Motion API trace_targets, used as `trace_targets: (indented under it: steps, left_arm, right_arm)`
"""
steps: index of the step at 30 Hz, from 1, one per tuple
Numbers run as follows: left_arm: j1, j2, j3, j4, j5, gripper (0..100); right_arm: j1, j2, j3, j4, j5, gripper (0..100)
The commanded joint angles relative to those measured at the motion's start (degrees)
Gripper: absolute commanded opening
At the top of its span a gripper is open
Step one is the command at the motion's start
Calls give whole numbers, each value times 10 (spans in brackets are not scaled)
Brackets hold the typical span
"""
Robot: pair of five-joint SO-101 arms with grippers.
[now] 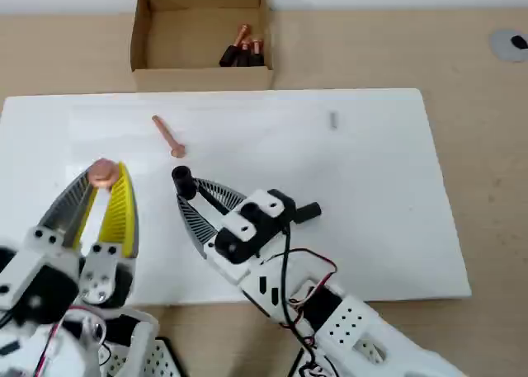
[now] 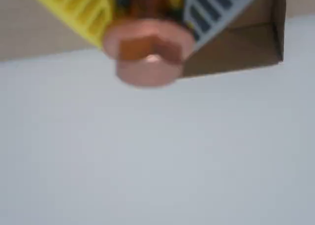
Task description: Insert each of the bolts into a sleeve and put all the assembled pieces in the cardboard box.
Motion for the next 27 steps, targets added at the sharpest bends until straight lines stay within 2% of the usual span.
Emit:
trace_targets:
  steps: [1, 4, 6, 12, 14, 23, 27]
  left_arm:
    - [8, 0, 38, -65, -3, 6]
    - [11, 0, 76, -116, -3, 6]
    - [40, 0, 97, -143, -4, 6]
    - [120, 17, 113, -156, -4, 6]
    - [120, 39, 108, -160, -4, 6]
    - [91, 85, 135, -276, -3, 6]
    - [72, 87, 140, -245, 1, 6]
  right_arm:
    - [-7, -14, 1, -17, -24, 10]
    - [-7, -15, 1, -17, -24, 10]
    - [-7, -15, 1, -17, -24, 10]
    - [-7, -14, 1, -16, -24, 10]
    - [-7, -14, 1, -16, -24, 10]
    - [-41, -14, 1, -15, -23, 10]
    - [-39, -14, 1, -15, -21, 10]
